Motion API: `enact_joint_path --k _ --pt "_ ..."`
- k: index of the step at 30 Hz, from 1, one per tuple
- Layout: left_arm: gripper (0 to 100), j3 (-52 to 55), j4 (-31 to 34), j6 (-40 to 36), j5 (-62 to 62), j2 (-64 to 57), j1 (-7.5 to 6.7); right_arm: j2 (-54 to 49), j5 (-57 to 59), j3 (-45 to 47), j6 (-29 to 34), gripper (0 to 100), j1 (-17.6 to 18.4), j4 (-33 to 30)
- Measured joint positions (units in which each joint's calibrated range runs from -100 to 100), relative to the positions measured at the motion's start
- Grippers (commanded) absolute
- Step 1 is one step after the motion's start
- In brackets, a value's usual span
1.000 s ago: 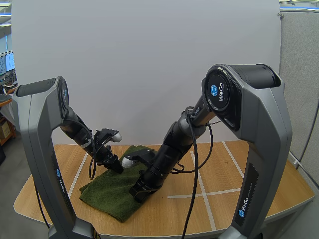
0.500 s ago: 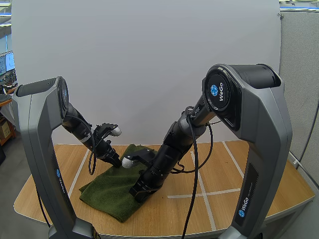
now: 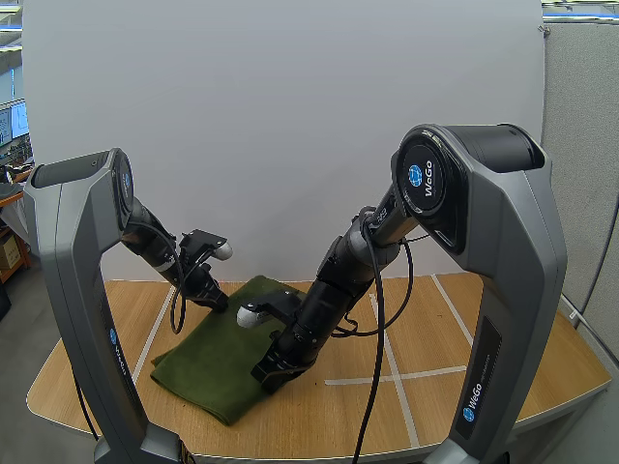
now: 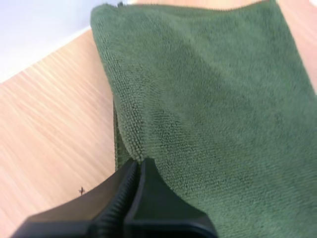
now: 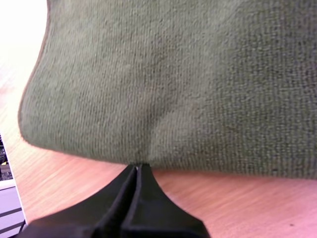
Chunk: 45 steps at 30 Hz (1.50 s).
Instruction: Fold the towel
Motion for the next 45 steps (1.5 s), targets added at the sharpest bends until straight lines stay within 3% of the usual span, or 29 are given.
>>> enact_joint_path --k 5,7,12,14,16,17,24,26,29,33,35,41,45 --pt "0 -0.36 -1.23 0.09 -0.41 0.0 0.0 0.0 0.16 0.0 0.0 0 0.0 -0.29" --pt "4 -0.46 -2.67 0.55 -0.25 0.13 0.0 0.0 0.32 0.0 0.0 0 0.0 -0.29" --pt "40 -0.46 -3.17 0.67 2.33 1.04 0.0 0.0 1.02 0.0 0.0 0 0.0 -0.34" --pt "65 -0.46 -3.27 0.57 2.51 1.09 0.0 0.0 1.18 0.0 0.0 0 0.0 -0.34" --pt "78 -0.65 -3.27 0.03 2.7 1.09 0.0 0.0 1.15 0.0 0.0 0 0.0 -0.34" --pt "79 -0.77 -3.27 -0.52 2.88 1.09 0.0 0.0 1.15 0.0 0.0 0 0.0 -0.44" --pt "78 -1.82 -3.4 -2.64 4.53 -4.81 0.0 -4.37 1.35 0.0 0.0 0 0.0 -1.82" --pt "70 -2.01 -3.4 -3.46 6.29 -8.58 0.0 -8.31 1.16 0.0 0.0 0 -1.13 -1.91" --pt "47 -2.12 -3.09 -5.39 9.34 -11.07 0.0 -10.56 0.57 -0.63 0.0 0 -3.34 -2.04" --pt "8 -1.19 -0.98 -7.99 17.38 -14.09 0.0 -10.84 -0.24 -3.29 0.0 0 -5.78 -2.15" --pt "0 -0.26 -0.47 -8.11 18.36 -14.62 0.0 -10.66 -0.71 -4.89 0.0 0 -6.56 -2.27" --pt "0 3.15 0.9 -8.56 19.85 -15.46 0.0 -8.65 -1.33 -10.8 0.0 0 -8.27 -2.21" --pt "0 14.53 2.48 -9.03 20.82 -18.88 0.0 2.59 -1.23 -26.35 0.0 0 -8.82 -2.23"
